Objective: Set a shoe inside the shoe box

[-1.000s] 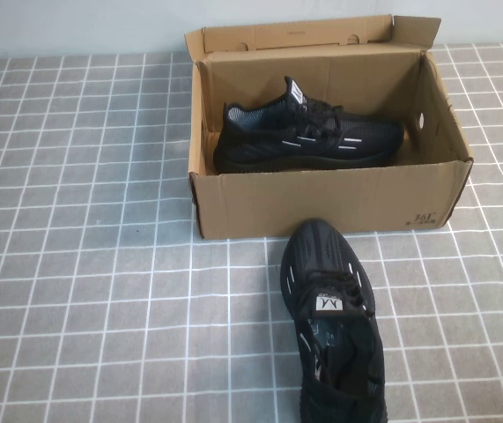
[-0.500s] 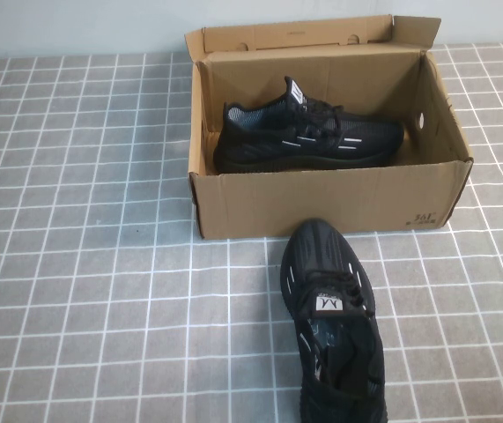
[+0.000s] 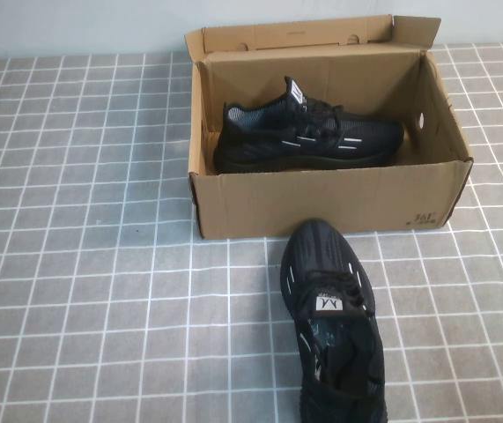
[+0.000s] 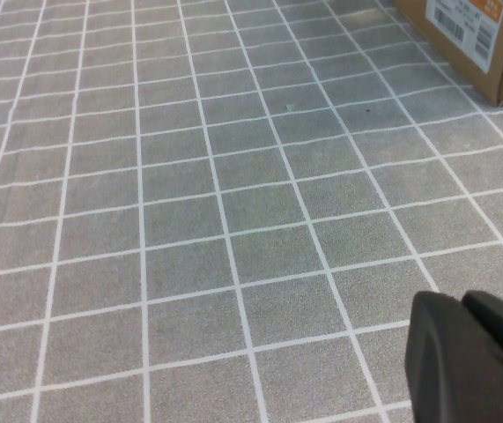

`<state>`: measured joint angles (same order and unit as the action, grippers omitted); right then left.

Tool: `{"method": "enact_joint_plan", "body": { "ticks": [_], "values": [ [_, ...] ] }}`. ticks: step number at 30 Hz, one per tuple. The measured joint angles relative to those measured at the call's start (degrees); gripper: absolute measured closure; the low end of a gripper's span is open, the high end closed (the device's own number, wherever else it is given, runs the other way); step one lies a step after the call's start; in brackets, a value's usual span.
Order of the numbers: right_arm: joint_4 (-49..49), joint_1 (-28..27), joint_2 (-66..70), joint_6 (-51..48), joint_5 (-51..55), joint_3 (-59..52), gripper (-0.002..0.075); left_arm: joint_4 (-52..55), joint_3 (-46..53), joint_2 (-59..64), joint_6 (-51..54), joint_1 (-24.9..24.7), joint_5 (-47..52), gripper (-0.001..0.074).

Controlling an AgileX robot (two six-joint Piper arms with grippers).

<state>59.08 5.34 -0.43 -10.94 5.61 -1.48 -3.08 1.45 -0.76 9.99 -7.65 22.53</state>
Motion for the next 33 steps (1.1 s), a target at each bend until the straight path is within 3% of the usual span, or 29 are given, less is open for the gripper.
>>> {"method": "enact_joint_plan", "body": {
  "ticks": [4, 8, 15, 20, 23, 29, 33],
  "values": [
    [2.04, 0.00, 0.17, 0.00, 6.67, 1.39, 0.0742, 0.00, 0.00, 0.00, 0.00, 0.00, 0.00, 0.0736],
    [-1.40, 0.00, 7.16, 0.00, 16.18, 9.46, 0.0742, 0.00, 0.00, 0.00, 0.00, 0.00, 0.00, 0.0736],
    [-16.70, 0.00, 36.02, -5.04, 37.77, 31.00, 0.0742, 0.00, 0.00, 0.00, 0.00, 0.00, 0.00, 0.0736],
    [-21.25, 0.53, 55.60, -13.99, 46.48, 45.61, 0.0742, 0.00, 0.00, 0.00, 0.00, 0.00, 0.00, 0.0736],
    [-23.87, 4.99, 65.01, -16.39, 47.35, 53.40, 0.0742, 0.00, 0.00, 0.00, 0.00, 0.00, 0.00, 0.0736],
    [-38.88, 24.13, 82.01, -17.92, 52.67, 68.95, 0.0740, 0.00, 0.00, 0.00, 0.00, 0.00, 0.00, 0.0736],
    [-47.26, 33.04, 90.91, -19.96, 58.72, 78.66, 0.0654, 0.00, 0.00, 0.00, 0.00, 0.00, 0.00, 0.0736]
  ]
}}
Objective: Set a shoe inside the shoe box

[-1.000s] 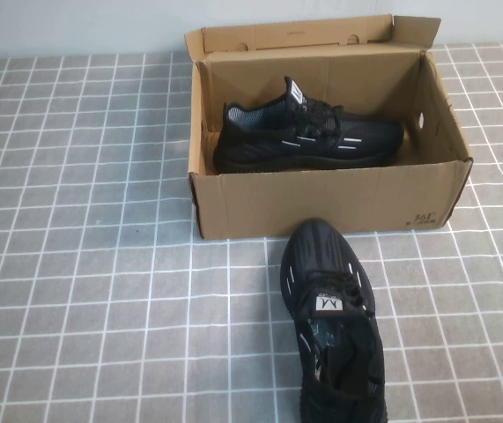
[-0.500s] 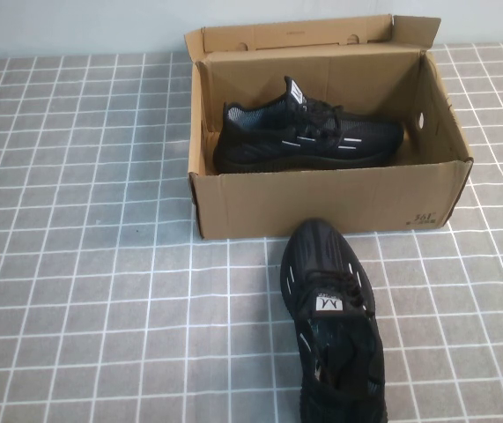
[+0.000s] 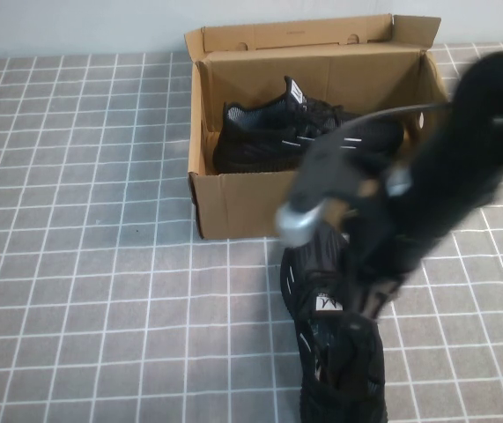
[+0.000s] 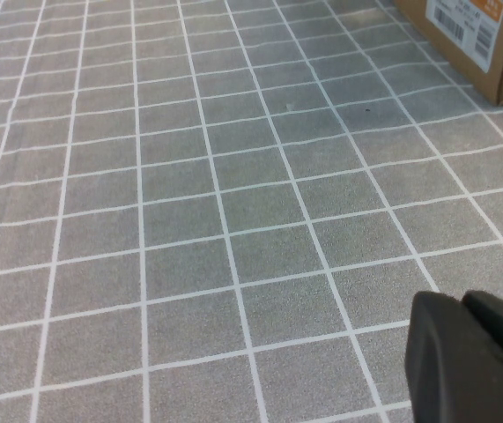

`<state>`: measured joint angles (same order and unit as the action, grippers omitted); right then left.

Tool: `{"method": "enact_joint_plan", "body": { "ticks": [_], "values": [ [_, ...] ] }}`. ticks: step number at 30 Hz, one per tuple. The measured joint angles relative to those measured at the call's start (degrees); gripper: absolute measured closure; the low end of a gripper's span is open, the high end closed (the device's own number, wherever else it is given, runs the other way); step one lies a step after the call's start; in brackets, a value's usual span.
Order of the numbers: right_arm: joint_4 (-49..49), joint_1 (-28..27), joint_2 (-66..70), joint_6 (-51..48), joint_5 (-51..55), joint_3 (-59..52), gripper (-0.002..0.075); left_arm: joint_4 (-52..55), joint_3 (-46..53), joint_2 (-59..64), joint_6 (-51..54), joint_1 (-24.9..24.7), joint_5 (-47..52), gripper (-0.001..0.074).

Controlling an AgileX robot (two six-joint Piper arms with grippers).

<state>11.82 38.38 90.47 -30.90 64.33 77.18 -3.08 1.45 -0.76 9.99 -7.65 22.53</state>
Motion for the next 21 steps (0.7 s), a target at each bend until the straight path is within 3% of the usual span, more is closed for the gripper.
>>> {"method": "enact_joint_plan", "body": {
  "ticks": [6, 8, 13, 21],
  "values": [
    [-3.32, 2.19, 5.93, -11.24, 1.49, 5.28, 0.0370, 0.00, 0.00, 0.00, 0.00, 0.00, 0.00, 0.0736],
    [-4.52, 2.19, 6.13, -15.31, 1.26, 5.17, 0.0307, 0.00, 0.00, 0.00, 0.00, 0.00, 0.00, 0.0736],
    [-6.31, 2.73, 6.35, -21.02, -1.77, 2.02, 0.0269, 0.00, 0.00, 0.00, 0.00, 0.00, 0.00, 0.0736],
    [-8.13, 2.87, 8.05, -21.80, -10.59, -1.46, 0.0265, 0.00, 0.00, 0.00, 0.00, 0.00, 0.00, 0.0736]
  ]
}}
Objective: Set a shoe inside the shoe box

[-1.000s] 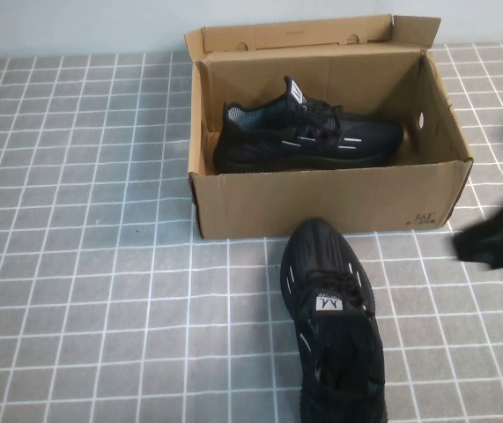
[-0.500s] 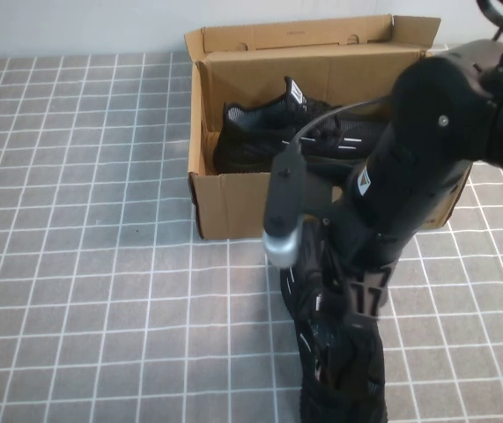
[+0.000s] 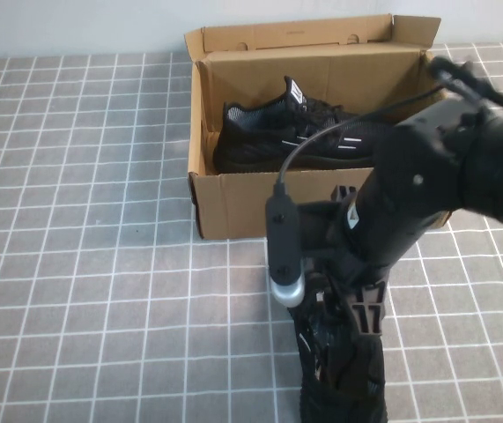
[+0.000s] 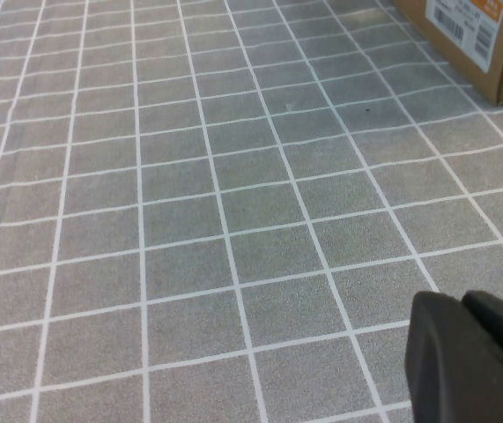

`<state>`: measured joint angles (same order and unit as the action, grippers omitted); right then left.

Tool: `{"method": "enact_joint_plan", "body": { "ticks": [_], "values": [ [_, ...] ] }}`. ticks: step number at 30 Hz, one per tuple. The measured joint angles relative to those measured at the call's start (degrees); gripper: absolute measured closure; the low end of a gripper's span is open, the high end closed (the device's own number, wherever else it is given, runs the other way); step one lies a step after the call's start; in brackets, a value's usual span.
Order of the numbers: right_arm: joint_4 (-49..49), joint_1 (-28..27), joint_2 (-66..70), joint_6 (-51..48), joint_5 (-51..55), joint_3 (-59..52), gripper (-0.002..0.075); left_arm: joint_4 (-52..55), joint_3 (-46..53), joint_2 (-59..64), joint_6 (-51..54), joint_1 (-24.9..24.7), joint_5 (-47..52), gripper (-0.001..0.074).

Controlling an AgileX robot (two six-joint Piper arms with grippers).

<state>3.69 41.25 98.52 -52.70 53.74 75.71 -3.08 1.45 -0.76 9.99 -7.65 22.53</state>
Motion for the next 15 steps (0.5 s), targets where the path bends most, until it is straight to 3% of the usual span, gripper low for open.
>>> {"method": "enact_joint_plan", "body": {
  "ticks": [5, 8, 11, 13, 15],
  "values": [
    [-1.71, 0.00, 2.95, 0.00, -2.40, 0.01, 0.0264, 0.00, 0.00, 0.00, 0.00, 0.00, 0.00, 0.0736],
    [-2.21, 0.00, 3.60, 1.24, -2.51, 0.01, 0.0315, 0.00, 0.00, 0.00, 0.00, 0.00, 0.00, 0.0736],
    [-2.33, 0.00, 3.47, 4.27, -2.36, 0.01, 0.0457, 0.00, 0.00, 0.00, 0.00, 0.00, 0.00, 0.0736],
    [-2.33, 0.00, 2.80, 5.36, -1.41, 0.01, 0.0605, 0.00, 0.00, 0.00, 0.00, 0.00, 0.00, 0.0736],
    [-2.44, 0.00, 0.99, 6.38, -0.93, -0.11, 0.0677, 0.00, 0.00, 0.00, 0.00, 0.00, 0.00, 0.0736]
  ]
}}
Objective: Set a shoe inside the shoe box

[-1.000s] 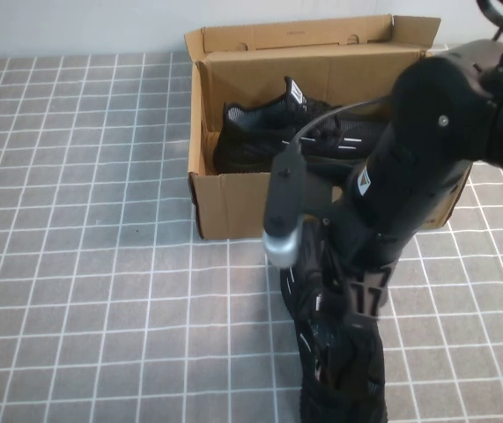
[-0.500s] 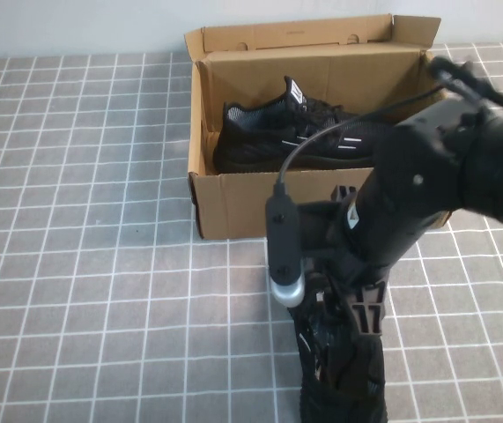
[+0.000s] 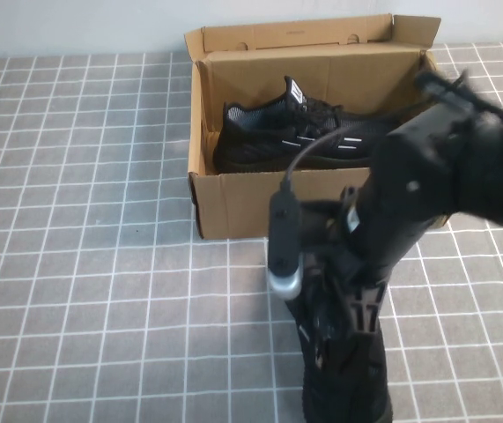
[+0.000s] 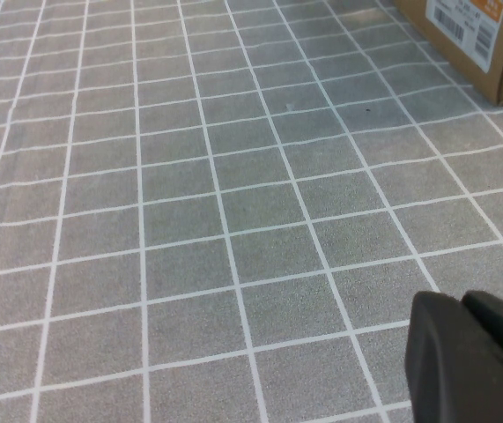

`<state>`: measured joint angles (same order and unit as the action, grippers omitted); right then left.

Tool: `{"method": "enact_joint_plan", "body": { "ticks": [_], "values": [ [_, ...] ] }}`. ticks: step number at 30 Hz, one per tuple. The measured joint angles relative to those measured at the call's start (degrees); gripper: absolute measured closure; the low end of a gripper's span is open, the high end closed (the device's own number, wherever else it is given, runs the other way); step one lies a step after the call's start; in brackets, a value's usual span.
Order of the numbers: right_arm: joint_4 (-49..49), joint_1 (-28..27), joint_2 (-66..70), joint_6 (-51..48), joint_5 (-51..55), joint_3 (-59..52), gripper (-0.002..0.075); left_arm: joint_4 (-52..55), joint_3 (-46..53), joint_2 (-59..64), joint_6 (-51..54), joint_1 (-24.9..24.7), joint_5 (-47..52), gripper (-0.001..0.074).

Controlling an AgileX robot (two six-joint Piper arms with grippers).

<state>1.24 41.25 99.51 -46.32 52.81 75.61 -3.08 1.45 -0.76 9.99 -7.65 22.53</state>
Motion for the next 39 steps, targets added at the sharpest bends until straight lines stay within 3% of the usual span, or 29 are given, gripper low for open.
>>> {"method": "enact_joint_plan", "body": {
  "ticks": [4, 14, 34, 39],
  "values": [
    [-0.47, 0.13, -7.05, 0.93, 1.92, -0.23, 0.0720, 0.00, 0.00, 0.00, 0.00, 0.00, 0.00, 0.0736],
    [1.51, 0.26, -25.59, 1.96, 10.25, 3.91, 0.0722, 0.00, 0.00, 0.00, 0.00, 0.00, 0.00, 0.0736],
    [6.04, 0.26, -21.96, 2.36, 11.77, 5.10, 0.0724, 0.00, 0.00, 0.00, 0.00, 0.00, -1.01, 0.0736],
    [6.15, 0.26, -21.92, 3.80, 11.81, 5.10, 0.0724, -12.08, 0.10, 0.00, -3.45, 0.00, -11.74, 0.0736]
  ]
}}
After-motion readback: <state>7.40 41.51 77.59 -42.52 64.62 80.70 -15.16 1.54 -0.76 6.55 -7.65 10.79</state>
